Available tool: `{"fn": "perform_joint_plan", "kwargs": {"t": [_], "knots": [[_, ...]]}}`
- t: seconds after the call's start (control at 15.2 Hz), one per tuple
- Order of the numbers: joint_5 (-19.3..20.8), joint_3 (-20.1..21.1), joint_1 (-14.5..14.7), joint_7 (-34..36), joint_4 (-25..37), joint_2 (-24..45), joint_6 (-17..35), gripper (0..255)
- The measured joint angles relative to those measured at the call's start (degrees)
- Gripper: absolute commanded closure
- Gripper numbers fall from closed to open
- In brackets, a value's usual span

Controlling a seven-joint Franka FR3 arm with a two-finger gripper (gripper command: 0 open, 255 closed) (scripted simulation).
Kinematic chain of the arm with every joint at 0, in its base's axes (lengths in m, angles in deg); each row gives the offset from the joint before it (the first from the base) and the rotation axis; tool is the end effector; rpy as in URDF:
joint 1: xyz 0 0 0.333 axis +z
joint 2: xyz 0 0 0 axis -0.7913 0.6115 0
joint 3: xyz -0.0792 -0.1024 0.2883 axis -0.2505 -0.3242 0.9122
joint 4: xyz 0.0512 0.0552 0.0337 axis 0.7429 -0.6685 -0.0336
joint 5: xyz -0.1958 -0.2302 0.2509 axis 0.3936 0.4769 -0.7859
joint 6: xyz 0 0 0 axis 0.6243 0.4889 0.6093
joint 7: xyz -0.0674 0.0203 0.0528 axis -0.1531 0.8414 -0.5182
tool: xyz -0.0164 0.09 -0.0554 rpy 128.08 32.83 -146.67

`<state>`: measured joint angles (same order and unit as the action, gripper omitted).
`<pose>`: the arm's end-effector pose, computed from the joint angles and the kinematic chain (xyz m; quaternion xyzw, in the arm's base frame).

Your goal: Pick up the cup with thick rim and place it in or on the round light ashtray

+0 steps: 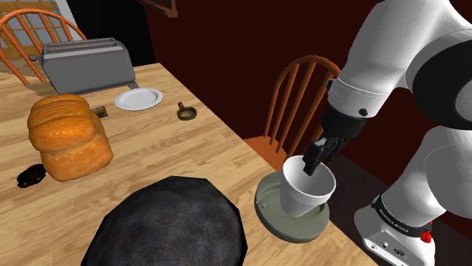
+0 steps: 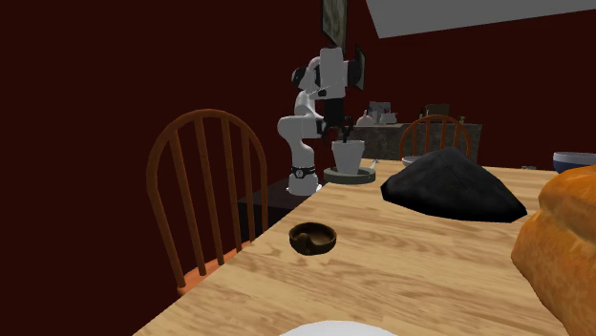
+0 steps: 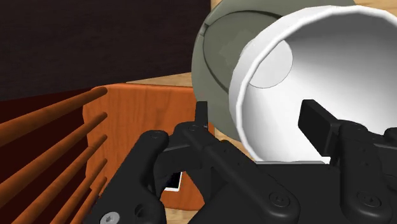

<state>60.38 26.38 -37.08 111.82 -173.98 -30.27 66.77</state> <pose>0.2183 0.1897 0.4399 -0.9975 0.0565 0.0034 0.0411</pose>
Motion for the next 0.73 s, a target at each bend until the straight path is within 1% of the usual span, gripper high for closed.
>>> {"fn": "perform_joint_plan", "kwargs": {"t": [0.26, 0.53, 0.73], "knots": [[0.0, 0.0, 0.0, 0.0, 0.0, 0.0, 0.0, 0], [2.14, -2.24, -0.89, 0.11, 4.73, -1.04, -5.72, 0], [2.6, -2.64, -1.07, 0.34, 6.22, -1.11, -7.31, 0]]}}
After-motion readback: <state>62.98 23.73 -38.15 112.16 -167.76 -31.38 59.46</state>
